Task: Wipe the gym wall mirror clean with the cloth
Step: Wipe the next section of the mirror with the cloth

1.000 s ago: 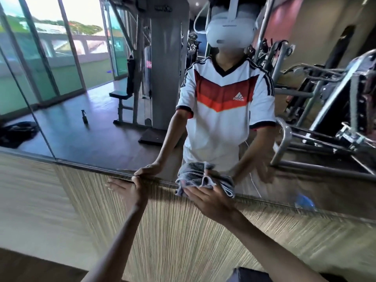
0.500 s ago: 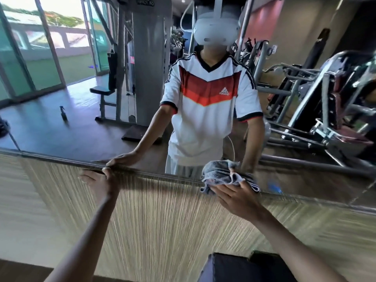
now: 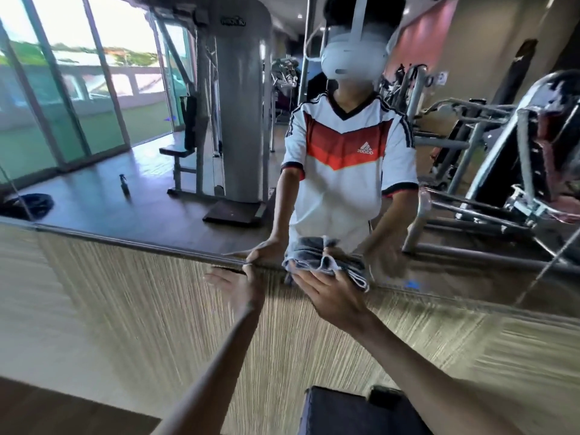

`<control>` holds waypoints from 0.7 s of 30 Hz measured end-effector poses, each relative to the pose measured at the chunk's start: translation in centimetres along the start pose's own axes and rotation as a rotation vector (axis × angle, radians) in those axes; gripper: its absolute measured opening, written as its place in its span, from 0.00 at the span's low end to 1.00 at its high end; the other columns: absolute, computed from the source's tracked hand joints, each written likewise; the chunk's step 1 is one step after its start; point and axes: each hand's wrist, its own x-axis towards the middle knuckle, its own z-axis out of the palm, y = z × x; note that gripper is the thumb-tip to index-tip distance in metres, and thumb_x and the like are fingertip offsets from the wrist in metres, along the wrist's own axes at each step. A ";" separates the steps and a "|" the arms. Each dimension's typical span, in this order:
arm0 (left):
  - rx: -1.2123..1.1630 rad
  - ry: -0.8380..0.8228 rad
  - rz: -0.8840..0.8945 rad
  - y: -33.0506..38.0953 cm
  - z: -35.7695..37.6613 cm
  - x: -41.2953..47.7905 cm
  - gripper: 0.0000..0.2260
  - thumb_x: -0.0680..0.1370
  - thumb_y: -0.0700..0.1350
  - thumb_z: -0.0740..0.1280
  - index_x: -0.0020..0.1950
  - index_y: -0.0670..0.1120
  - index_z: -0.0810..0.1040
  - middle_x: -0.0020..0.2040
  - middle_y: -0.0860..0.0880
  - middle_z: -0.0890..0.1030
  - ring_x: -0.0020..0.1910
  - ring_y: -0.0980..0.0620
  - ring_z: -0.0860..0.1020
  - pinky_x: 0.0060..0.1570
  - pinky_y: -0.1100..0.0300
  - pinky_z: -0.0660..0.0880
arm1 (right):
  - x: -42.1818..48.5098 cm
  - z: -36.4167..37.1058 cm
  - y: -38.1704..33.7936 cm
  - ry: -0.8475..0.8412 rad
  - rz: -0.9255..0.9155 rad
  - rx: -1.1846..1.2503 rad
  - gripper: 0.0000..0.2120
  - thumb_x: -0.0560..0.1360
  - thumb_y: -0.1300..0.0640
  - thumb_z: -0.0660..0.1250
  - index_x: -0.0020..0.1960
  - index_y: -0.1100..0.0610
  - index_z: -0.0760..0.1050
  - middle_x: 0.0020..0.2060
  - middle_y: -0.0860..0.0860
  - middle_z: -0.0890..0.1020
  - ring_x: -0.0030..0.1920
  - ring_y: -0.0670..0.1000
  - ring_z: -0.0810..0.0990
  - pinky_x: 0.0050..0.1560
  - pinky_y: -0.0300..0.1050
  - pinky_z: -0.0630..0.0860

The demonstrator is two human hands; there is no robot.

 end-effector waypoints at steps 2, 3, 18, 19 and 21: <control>-0.003 0.018 -0.014 -0.2 0.1 -0.1 0.33 0.85 0.44 0.57 0.78 0.34 0.38 0.80 0.34 0.38 0.80 0.39 0.40 0.75 0.54 0.46 | 2.0 0.9 -1.8 -0.032 -0.034 0.032 0.23 0.78 0.63 0.56 0.71 0.56 0.74 0.73 0.50 0.71 0.68 0.49 0.74 0.72 0.59 0.60; -0.029 0.032 -0.022 -0.3 0.1 0.2 0.33 0.84 0.43 0.57 0.79 0.34 0.38 0.80 0.35 0.39 0.80 0.39 0.41 0.75 0.54 0.47 | 2.3 0.9 -2.2 -0.062 -0.031 0.044 0.23 0.78 0.63 0.57 0.71 0.55 0.74 0.73 0.50 0.72 0.68 0.49 0.74 0.74 0.59 0.58; -0.152 0.043 0.051 0.6 7.3 -8.8 0.43 0.74 0.59 0.53 0.79 0.31 0.44 0.79 0.29 0.46 0.79 0.32 0.46 0.76 0.48 0.47 | -18.1 -5.1 14.1 -0.100 0.047 -0.099 0.20 0.81 0.50 0.60 0.71 0.53 0.74 0.73 0.48 0.71 0.61 0.48 0.76 0.64 0.62 0.66; -0.149 0.053 0.079 0.3 7.8 -9.2 0.46 0.71 0.62 0.49 0.79 0.31 0.45 0.78 0.29 0.46 0.79 0.32 0.47 0.76 0.46 0.48 | -17.6 -5.2 13.6 -0.113 0.066 -0.098 0.20 0.81 0.50 0.59 0.71 0.53 0.75 0.73 0.47 0.71 0.60 0.47 0.77 0.64 0.62 0.66; -0.111 0.056 0.141 0.0 8.6 -10.2 0.47 0.69 0.63 0.46 0.79 0.31 0.46 0.78 0.28 0.47 0.78 0.29 0.49 0.75 0.41 0.51 | -16.3 -4.9 12.4 -0.133 0.083 -0.081 0.19 0.82 0.50 0.58 0.70 0.52 0.76 0.72 0.47 0.72 0.59 0.46 0.79 0.63 0.60 0.66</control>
